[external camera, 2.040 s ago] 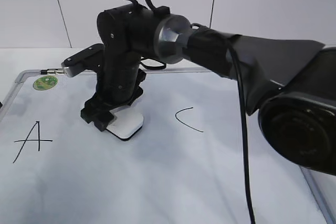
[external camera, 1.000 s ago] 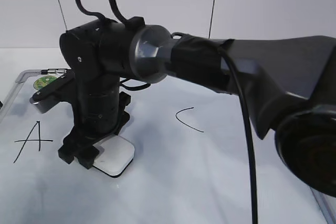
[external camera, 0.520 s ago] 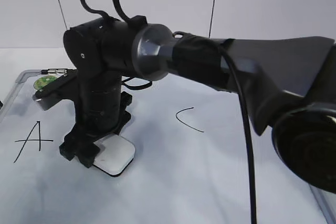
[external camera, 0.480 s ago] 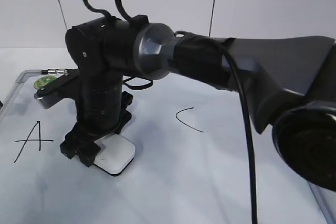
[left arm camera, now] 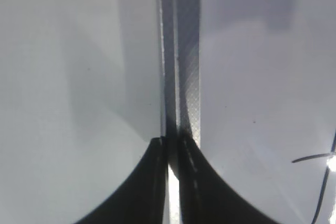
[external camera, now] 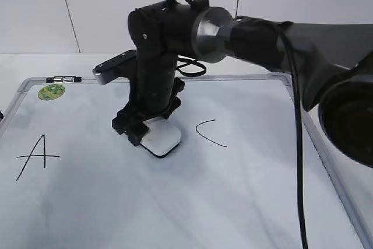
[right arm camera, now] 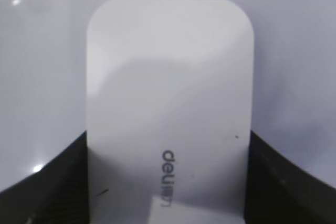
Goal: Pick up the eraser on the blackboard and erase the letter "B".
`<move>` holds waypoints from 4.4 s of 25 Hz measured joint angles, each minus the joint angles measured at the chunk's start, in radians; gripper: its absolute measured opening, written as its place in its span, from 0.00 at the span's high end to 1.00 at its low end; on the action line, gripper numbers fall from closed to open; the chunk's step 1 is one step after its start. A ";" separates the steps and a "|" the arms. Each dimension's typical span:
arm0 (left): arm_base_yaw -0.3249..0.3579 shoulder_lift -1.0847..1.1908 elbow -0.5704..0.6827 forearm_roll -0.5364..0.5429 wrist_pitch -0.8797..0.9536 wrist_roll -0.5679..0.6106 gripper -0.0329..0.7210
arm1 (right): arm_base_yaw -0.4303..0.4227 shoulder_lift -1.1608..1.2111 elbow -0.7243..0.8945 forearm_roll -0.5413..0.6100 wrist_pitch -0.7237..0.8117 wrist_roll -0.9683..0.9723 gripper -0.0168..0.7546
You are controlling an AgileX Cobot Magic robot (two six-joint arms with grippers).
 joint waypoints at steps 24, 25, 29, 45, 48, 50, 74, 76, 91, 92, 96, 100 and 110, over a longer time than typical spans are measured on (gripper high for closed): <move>0.000 0.000 0.000 -0.004 0.000 0.000 0.91 | -0.062 0.005 -0.151 -0.043 0.092 0.082 0.30; 0.000 0.000 0.000 -0.004 0.000 0.000 0.91 | -0.062 -0.021 -0.144 -0.047 0.092 0.090 0.30; 0.000 0.000 0.000 -0.004 0.002 0.000 0.91 | -0.062 -0.129 -0.095 -0.084 0.093 0.127 0.30; 0.000 0.000 0.000 -0.029 0.045 0.000 0.91 | -0.230 -0.548 0.370 -0.116 0.098 0.324 0.30; 0.000 0.000 0.000 -0.035 0.059 0.000 0.91 | -0.277 -0.579 0.438 -0.116 0.098 0.325 0.30; 0.000 0.000 0.000 -0.035 0.067 0.000 0.91 | -0.301 -0.586 0.477 -0.116 0.098 0.326 0.30; 0.000 0.000 0.000 -0.051 0.091 0.000 0.91 | -0.520 -0.535 0.650 -0.064 0.047 0.254 0.30; 0.000 0.000 0.000 -0.051 0.091 0.002 0.91 | -0.524 -0.522 0.650 -0.055 0.027 0.243 0.30; 0.000 0.000 0.000 -0.053 0.093 0.002 0.91 | -0.525 -0.440 0.650 -0.007 -0.060 0.213 0.30; 0.000 0.000 0.000 -0.053 0.093 0.002 0.91 | -0.525 -0.435 0.650 -0.007 -0.062 0.213 0.30; 0.000 0.001 0.000 -0.053 0.093 0.002 0.91 | -0.525 -0.420 0.650 -0.007 -0.062 0.217 0.30; 0.000 0.001 0.000 -0.053 0.093 0.002 0.91 | -0.525 -0.418 0.650 -0.007 -0.062 0.222 0.30; 0.000 0.001 0.000 -0.055 0.093 0.002 0.91 | -0.525 -0.410 0.646 -0.015 -0.064 0.252 0.30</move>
